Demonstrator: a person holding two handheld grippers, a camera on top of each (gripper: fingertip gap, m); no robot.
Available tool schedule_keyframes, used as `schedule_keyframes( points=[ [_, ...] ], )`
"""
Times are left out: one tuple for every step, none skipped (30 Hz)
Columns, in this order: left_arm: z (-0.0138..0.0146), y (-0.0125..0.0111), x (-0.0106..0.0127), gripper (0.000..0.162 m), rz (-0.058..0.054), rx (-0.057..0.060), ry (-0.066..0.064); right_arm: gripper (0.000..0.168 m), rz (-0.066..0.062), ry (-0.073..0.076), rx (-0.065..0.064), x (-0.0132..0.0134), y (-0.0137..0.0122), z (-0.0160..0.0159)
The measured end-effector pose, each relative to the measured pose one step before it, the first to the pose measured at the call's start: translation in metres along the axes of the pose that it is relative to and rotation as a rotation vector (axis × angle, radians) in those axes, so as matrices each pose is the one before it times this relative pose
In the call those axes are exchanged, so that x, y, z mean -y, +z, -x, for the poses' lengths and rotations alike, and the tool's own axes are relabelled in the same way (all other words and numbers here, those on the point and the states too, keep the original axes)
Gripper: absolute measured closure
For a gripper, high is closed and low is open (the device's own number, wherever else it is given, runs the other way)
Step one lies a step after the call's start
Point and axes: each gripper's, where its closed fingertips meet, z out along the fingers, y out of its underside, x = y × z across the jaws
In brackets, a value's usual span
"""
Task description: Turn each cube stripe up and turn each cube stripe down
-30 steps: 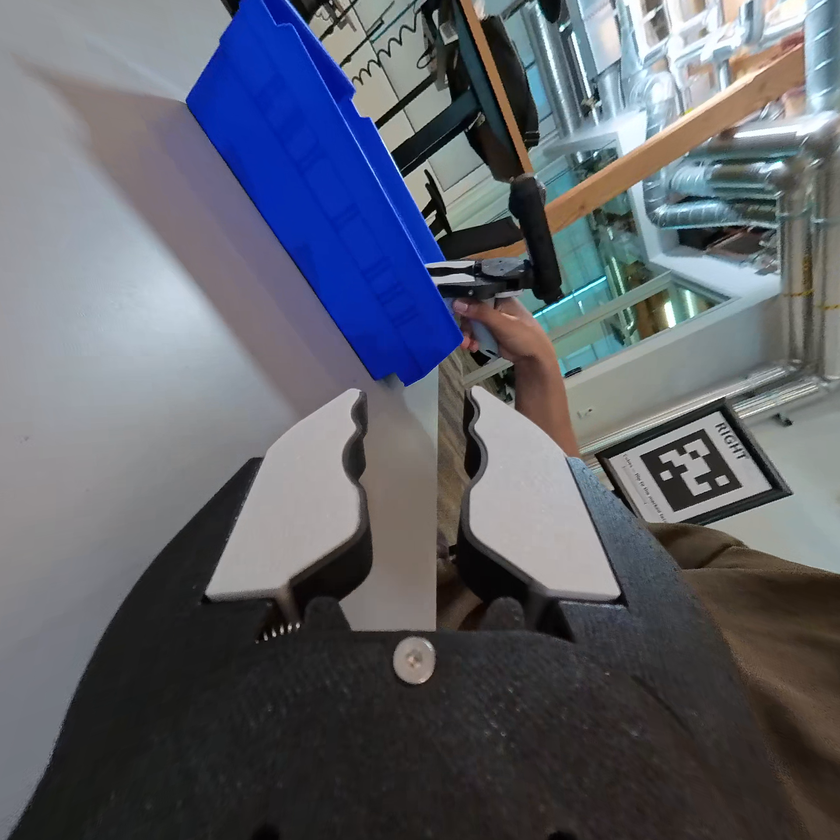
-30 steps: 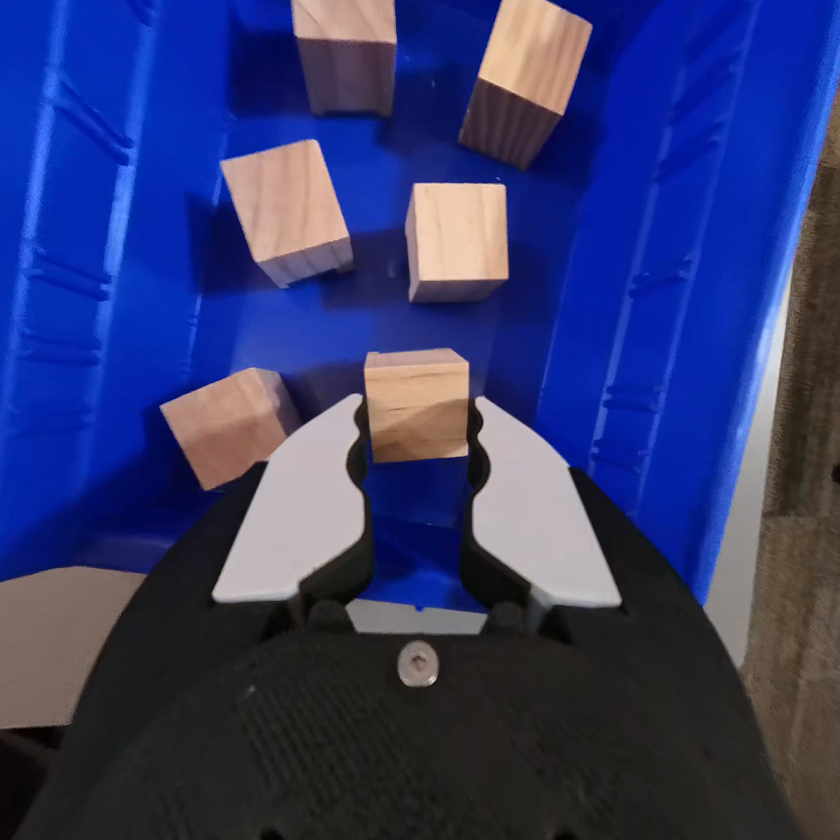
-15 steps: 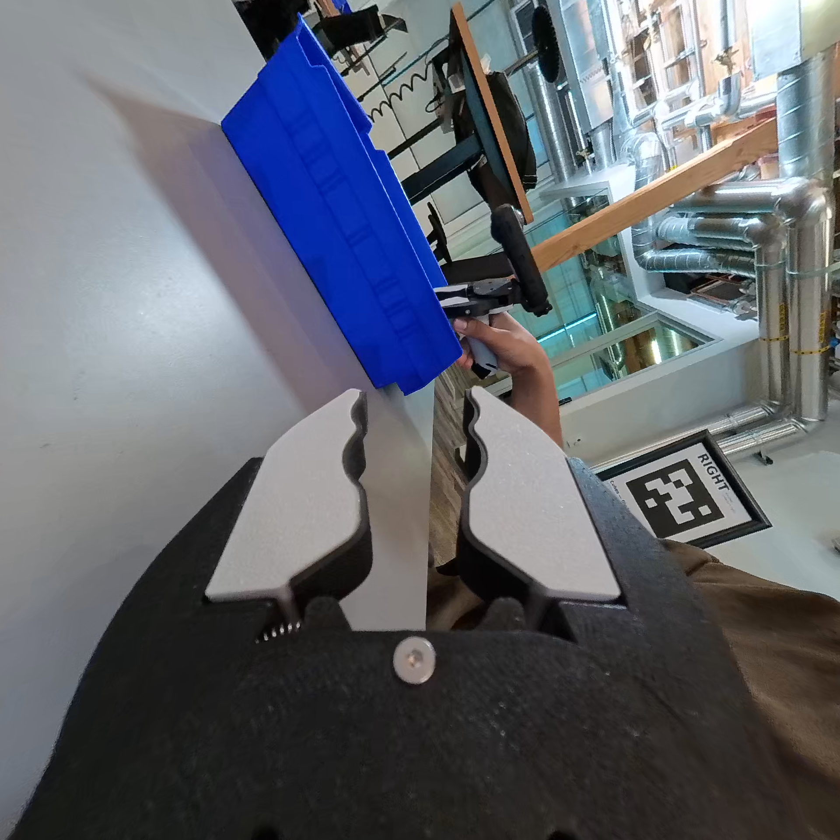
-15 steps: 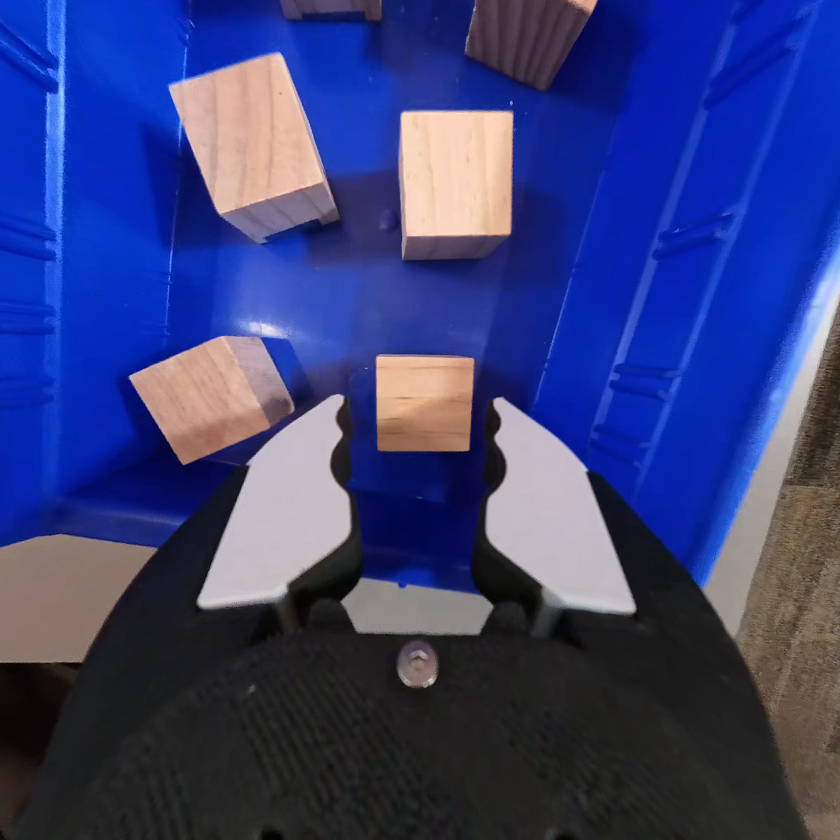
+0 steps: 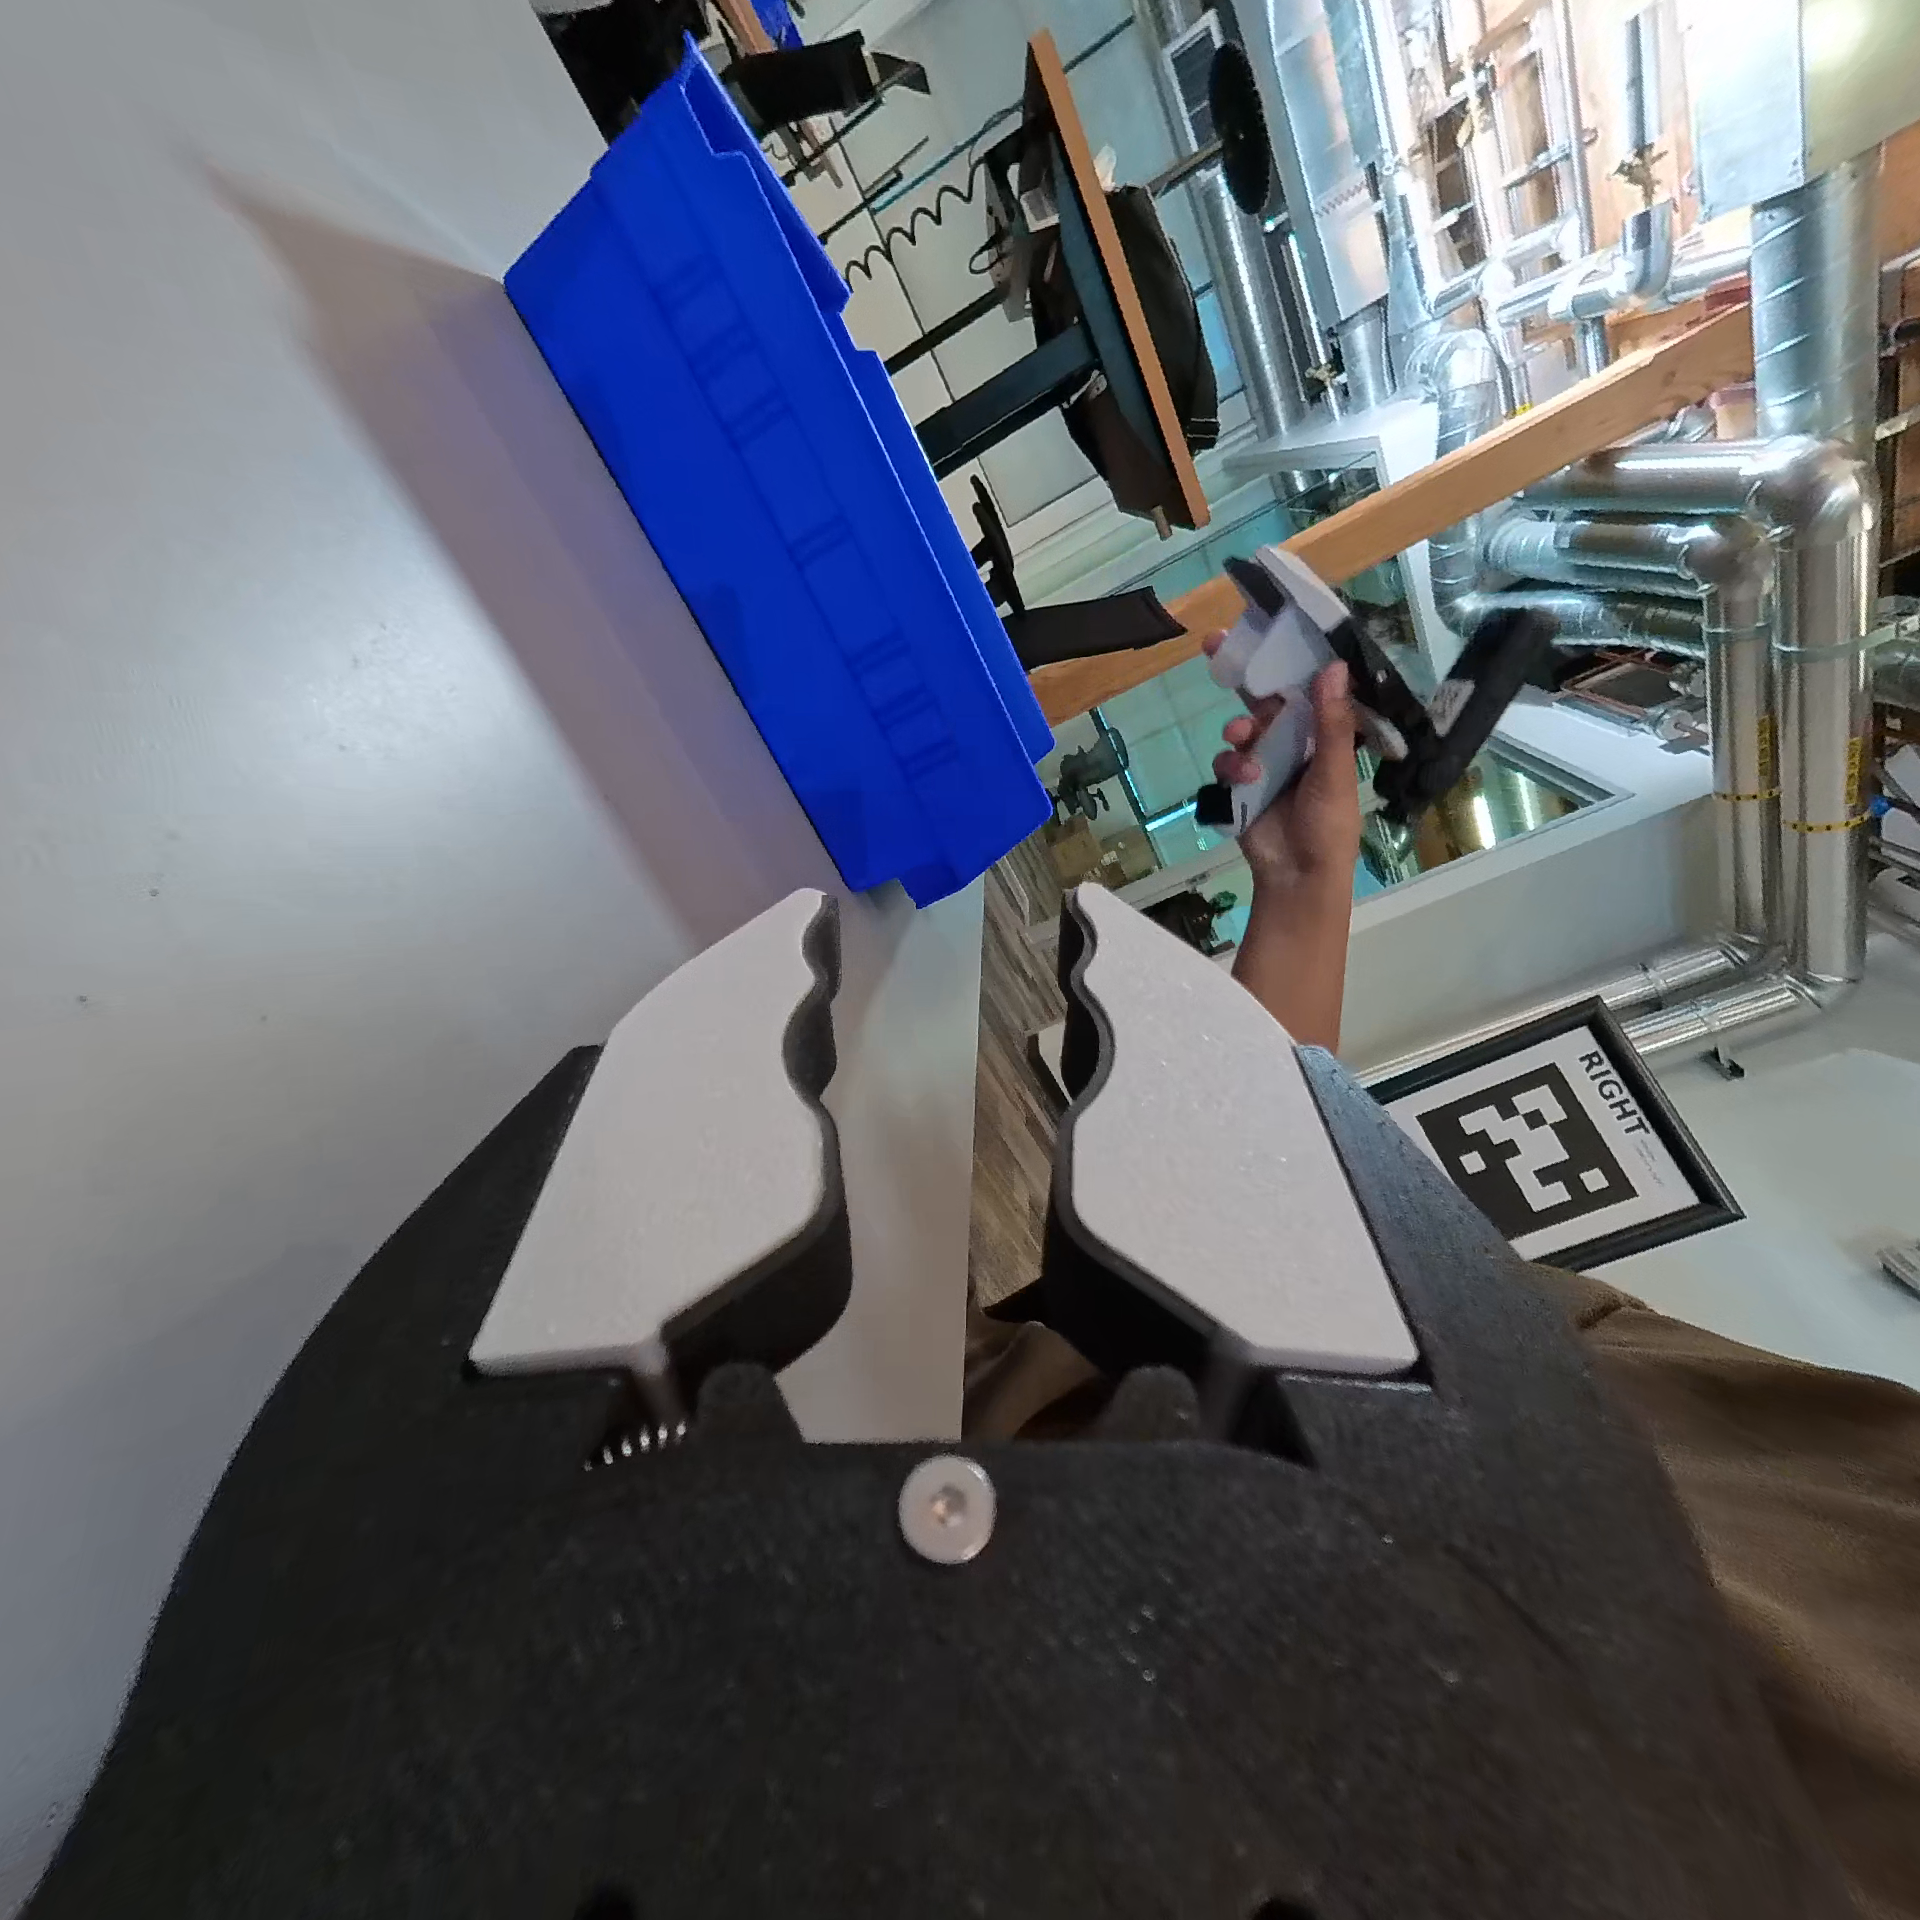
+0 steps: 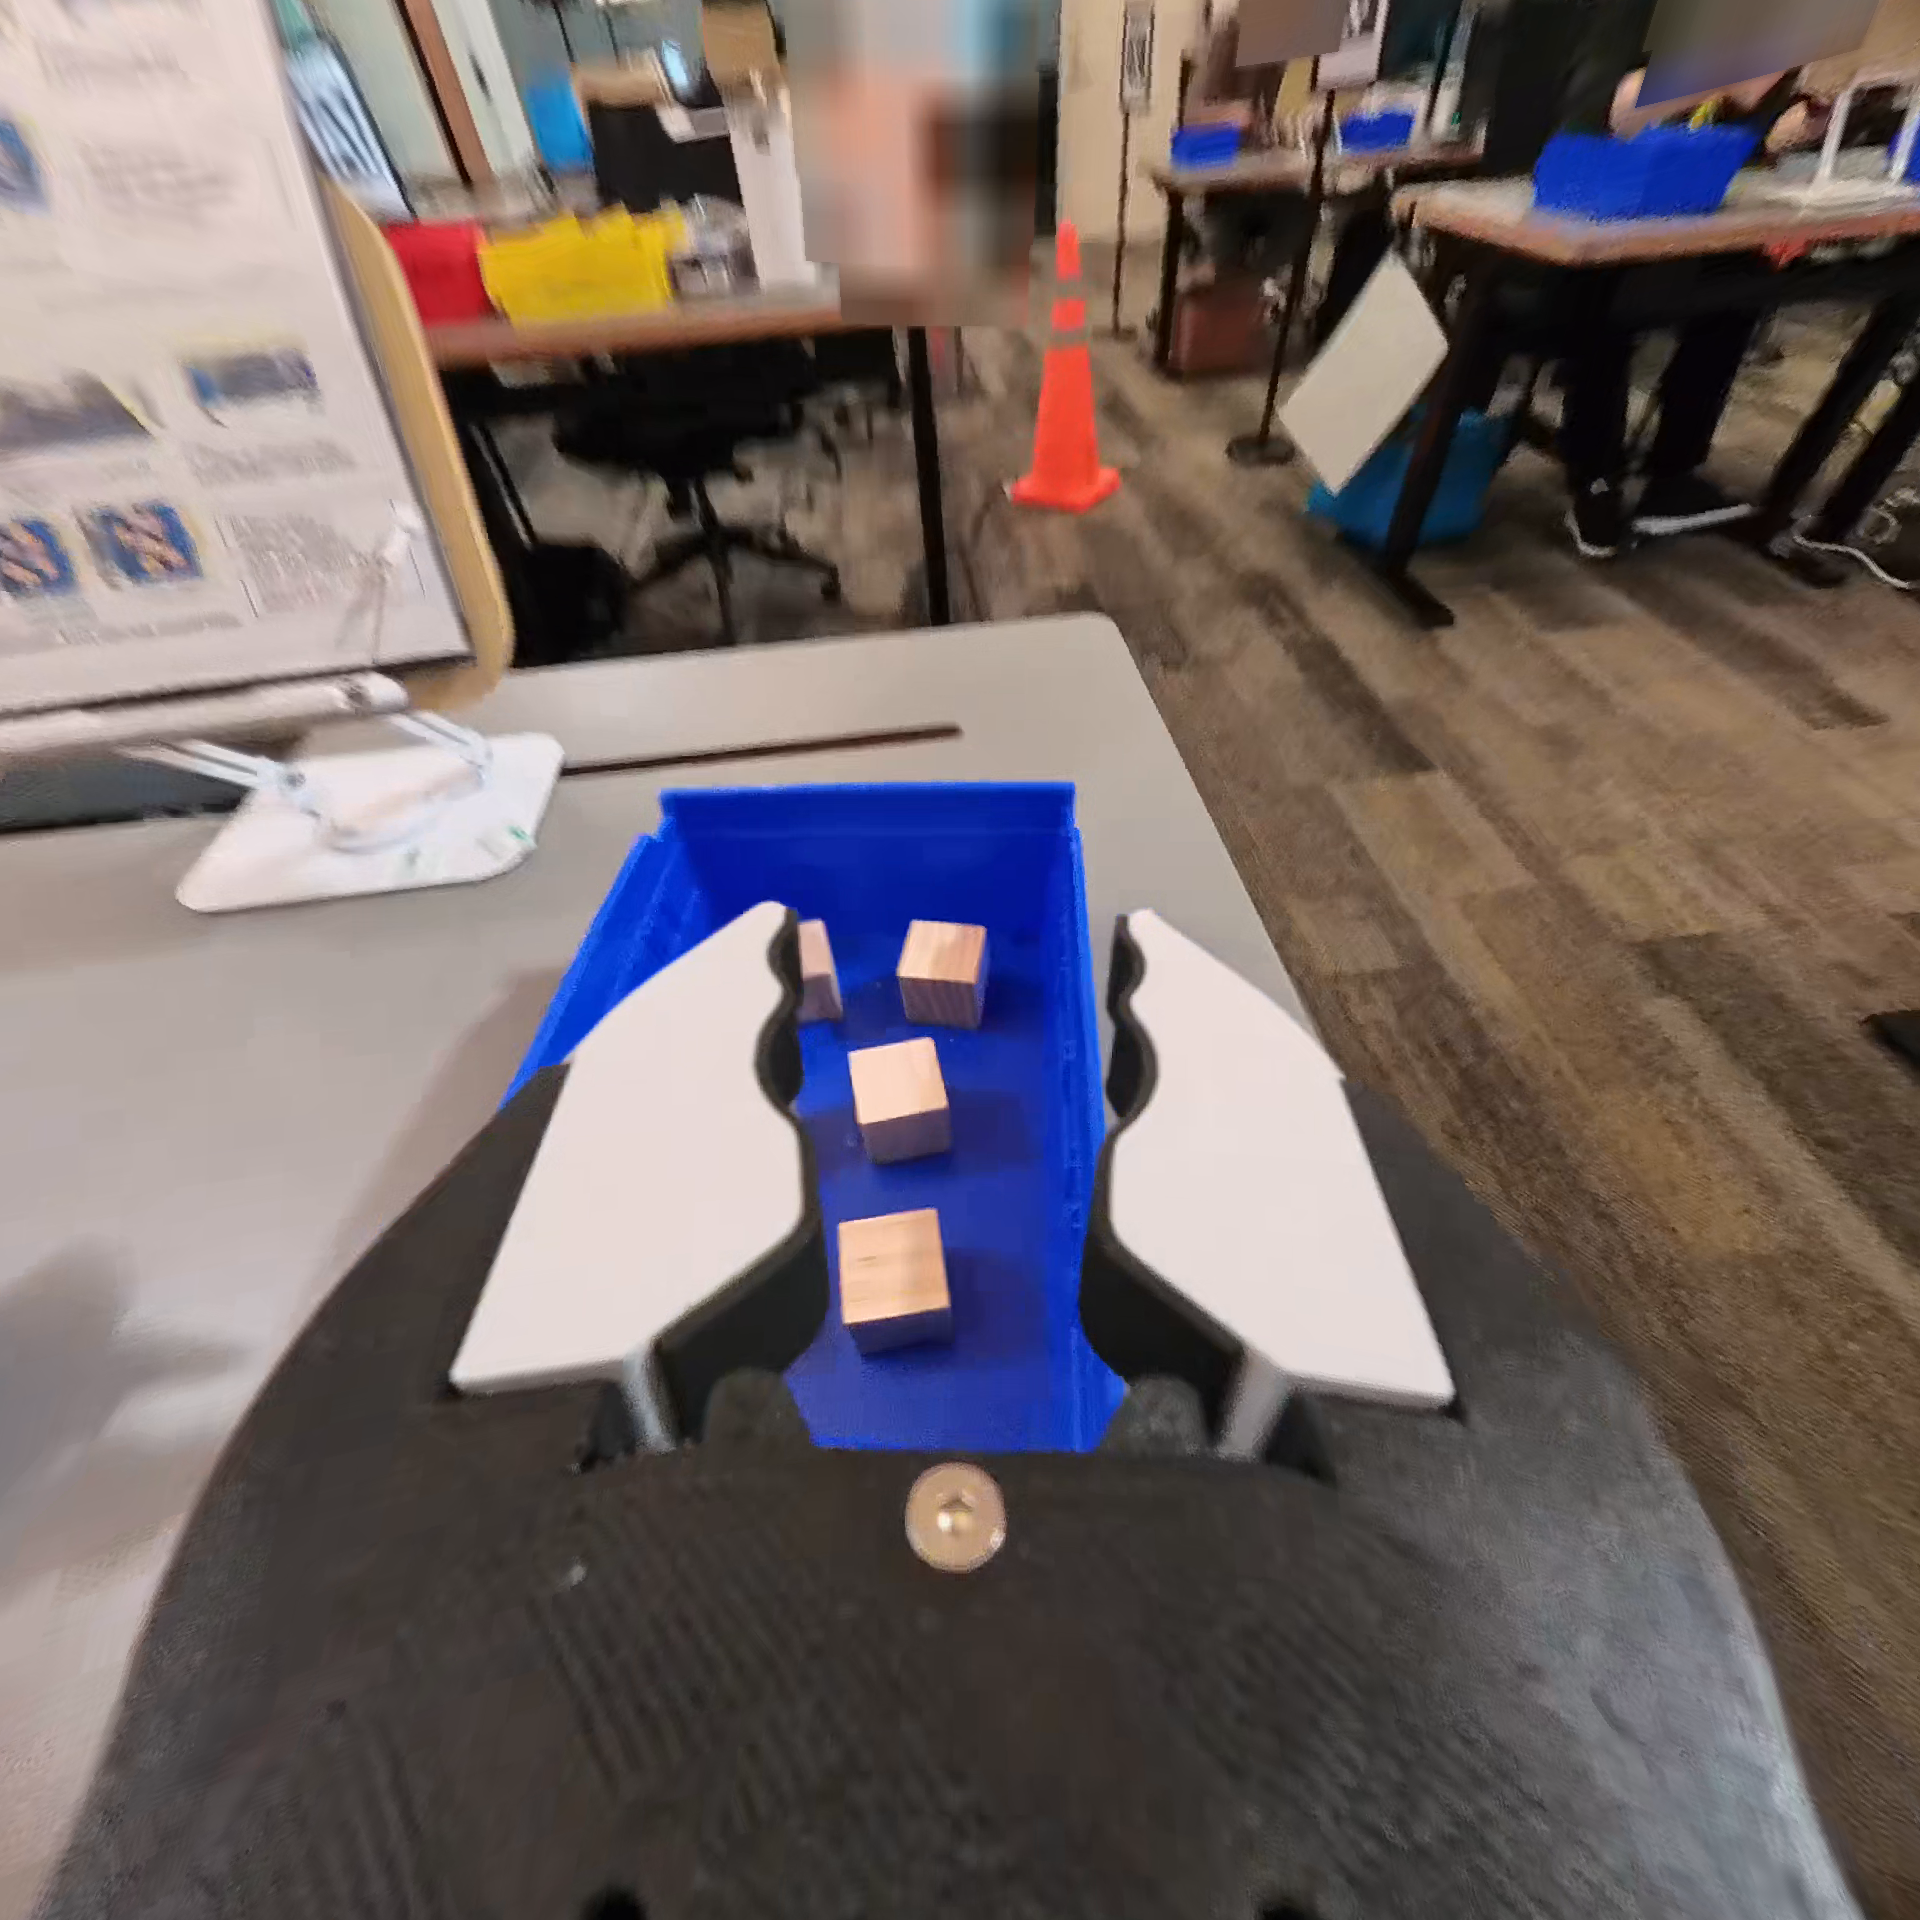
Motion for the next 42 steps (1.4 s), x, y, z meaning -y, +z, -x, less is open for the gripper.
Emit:
schedule_keyframes(
  points=[
    [-0.00012,0.00024,-0.0005,0.12,-0.0018,0.0007,-0.0024,0.109,-0.0457,0.013,0.0283,-0.00197,-0.00784,0.00063],
    [-0.00143,0.0008,-0.00065,0.12,0.0028,-0.0077,-0.0022,0.108,-0.0254,-0.0008,0.0066,-0.00479,-0.00435,-0.00386],
    [-0.0012,0.00127,-0.00065,0.12,0.004,-0.0084,-0.002,0.108,0.0081,0.0005,-0.0321,-0.00832,-0.00092,-0.01074],
    [-0.00007,0.00164,-0.00104,0.12,0.0062,-0.0032,-0.0029,0.106,0.0377,0.0055,-0.0258,-0.01099,0.00264,-0.01045],
    [0.0,0.00174,-0.00164,0.12,0.0103,-0.0015,-0.0013,0.104,0.0482,0.016,-0.0081,-0.012,0.00499,-0.00759],
    [0.0,0.00122,-0.002,0.12,0.0117,0.0009,0.002,0.104,0.0466,0.027,0.0068,-0.0122,0.00638,-0.00476],
    [-0.00014,0.00033,-0.00221,0.12,0.0095,0.0056,0.0062,0.105,0.0396,0.0274,0.0272,-0.01235,0.00725,-0.00148],
    [-0.00033,-0.00056,-0.00186,0.12,0.0057,0.0092,0.0123,0.106,0.0363,0.0249,0.0267,-0.01295,0.00765,-0.00152],
    [-0.0004,-0.00123,-0.00135,0.12,0.002,0.0115,0.0165,0.106,0.0405,0.0161,0.0053,-0.01402,0.00763,-0.00487],
    [-0.00015,-0.00139,-0.00057,0.12,-0.0013,0.011,0.0152,0.105,0.0399,-0.0007,-0.0081,-0.01321,0.00718,-0.00656],
    [0.00001,-0.00114,0.00008,0.12,-0.0026,0.0062,0.0096,0.105,0.0425,-0.005,-0.0107,-0.01226,0.00662,-0.00655],
    [0.00038,-0.00068,0.00051,0.12,-0.0007,0.0009,0.0012,0.106,0.0414,-0.0028,-0.0002,-0.01002,0.00556,-0.00421],
    [0.00114,-0.00021,0.00066,0.12,-0.0001,-0.0021,-0.0071,0.107,0.0284,0.0029,0.0081,-0.0067,0.00436,-0.00186],
    [0.00132,0.00012,0.00107,0.12,-0.0021,-0.0046,-0.0139,0.108,0.0143,0.0058,0.0124,-0.00351,0.0032,-0.0001],
    [0.00072,0.0001,0.00149,0.121,-0.0045,-0.0098,-0.0181,0.109,0.0036,0.0056,0.0148,-0.00104,0.00246,0.00129],
    [-0.00024,-0.00002,0.00146,0.12,-0.0062,-0.0145,-0.019,0.11,-0.0009,0.0034,0.0127,0.00037,0.0022,0.00189],
    [-0.00057,-0.00036,0.00125,0.12,-0.007,-0.0142,-0.0181,0.113,-0.0008,-0.0067,0.0065,0.00069,0.00216,0.00172],
    [-0.00036,-0.00084,0.001,0.12,-0.0075,-0.0106,-0.0157,0.116,-0.0008,-0.0221,-0.003,0.00083,0.00204,0.00092],
    [-0.00024,-0.00158,0.00079,0.12,-0.0085,-0.0064,-0.0127,0.119,-0.0001,-0.0331,-0.0119,0.00059,0.002,0.00009],
    [-0.00039,-0.00193,0.00071,0.12,-0.0097,-0.0037,-0.0084,0.122,0.0033,-0.0338,-0.0156,0.0002,0.00219,-0.00016],
    [-0.0005,-0.00238,0.00086,0.12,-0.011,-0.0023,-0.0043,0.124,0.0053,-0.0309,-0.0108,0.00005,0.0026,0.0004],
    [-0.00044,-0.00253,0.00096,0.12,-0.011,0.0001,-0.0018,0.125,0.0081,-0.0268,-0.0064,-0.00034,0.00297,0.00092],
    [0.0002,-0.00262,0.00083,0.121,-0.0098,0.0039,0.0002,0.127,0.0134,-0.0222,-0.0019,-0.00119,0.00336,0.00167],
    [0.00095,-0.00253,0.00063,0.12,-0.0084,0.0095,0.002,0.128,0.0155,-0.0194,0.0009,-0.0017,0.00387,0.00195],
    [0.00166,-0.00222,0.00018,0.121,-0.0058,0.0166,0.007,0.129,0.0174,-0.0168,-0.0011,-0.00199,0.00412,0.00162],
    [0.00142,-0.00195,-0.00063,0.12,-0.0019,0.0195,0.0154,0.129,0.0197,-0.0111,-0.0056,-0.00228,0.00408,0.00109],
    [0.00092,-0.00156,-0.00141,0.121,0.0035,0.0198,0.0208,0.129,0.0184,-0.007,-0.0141,-0.00197,0.00397,-0.00032],
    [0.00068,-0.00117,-0.0023,0.121,0.0075,0.0199,0.0237,0.129,0.0226,-0.0107,-0.0156,-0.00262,0.00304,-0.00093],
    [0.00078,-0.00085,-0.00278,0.121,0.01,0.0197,0.023,0.13,0.0172,-0.0141,-0.0151,-0.0016,0.00256,-0.00108],
    [0.00088,-0.00041,-0.00327,0.121,0.0119,0.0183,0.0192,0.132,0.0139,-0.0127,-0.0124,-0.00114,0.00199,-0.00112],
    [0.00052,-0.00013,-0.00329,0.121,0.0133,0.0142,0.0152,0.133,0.0084,-0.0052,-0.0145,-0.00024,0.00114,-0.00195],
    [0.00034,0.00019,-0.00324,0.12,0.0134,0.0109,0.0115,0.137,0.0089,0.0032,-0.0131,-0.00024,0.00084,-0.00221],
    [0.00023,0.00038,-0.0029,0.12,0.0128,0.0093,0.0098,0.146,0.0085,0.0039,-0.01,-0.00022,0.00058,-0.00224],
    [0.00035,0.00048,-0.0027,0.12,0.012,0.0089,0.0103,0.152,0.0059,-0.002,0.0064,-0.00025,0.00038,-0.00048],
    [0.00026,0.00059,-0.00242,0.12,0.0119,0.0079,0.0111,0.156,0.0,0.0087,0.0309,0.0003,-0.00012,0.00247],
    [0.00006,0.00081,-0.00227,0.119,0.0122,0.0063,0.0108,0.162,0.0013,0.0253,0.0545,0.0002,-0.00022,0.00488],
    [0.0002,0.00088,-0.00195,0.119,0.011,0.0063,0.0099,0.163,-0.0045,0.034,0.0234,0.00068,0.00036,0.00111],
    [0.00026,0.00103,-0.00153,0.119,0.0094,0.005,0.0083,0.163,-0.0051,0.0018,-0.0013,0.00029,0.00066,-0.00063],
    [0.0,0.00112,-0.0012,0.119,0.0079,0.0024,0.0064,0.163,0.0007,-0.0091,-0.0039,0.00026,0.00023,-0.00013],
    [-0.00009,0.00116,-0.00074,0.119,0.0068,0.0001,0.0047,0.163,0.0014,0.0019,-0.0002,0.00053,-0.00037,0.00026],
    [-0.00007,0.00106,-0.00067,0.119,0.006,-0.0007,0.0028,0.163,-0.0006,0.0167,0.0031,0.00057,-0.00041,0.0002],
    [-0.00003,0.00082,-0.00044,0.119,0.0047,-0.0007,0.0015,0.163,-0.0015,0.0162,0.0041,0.00027,-0.00023,0.00023]
  ],
)
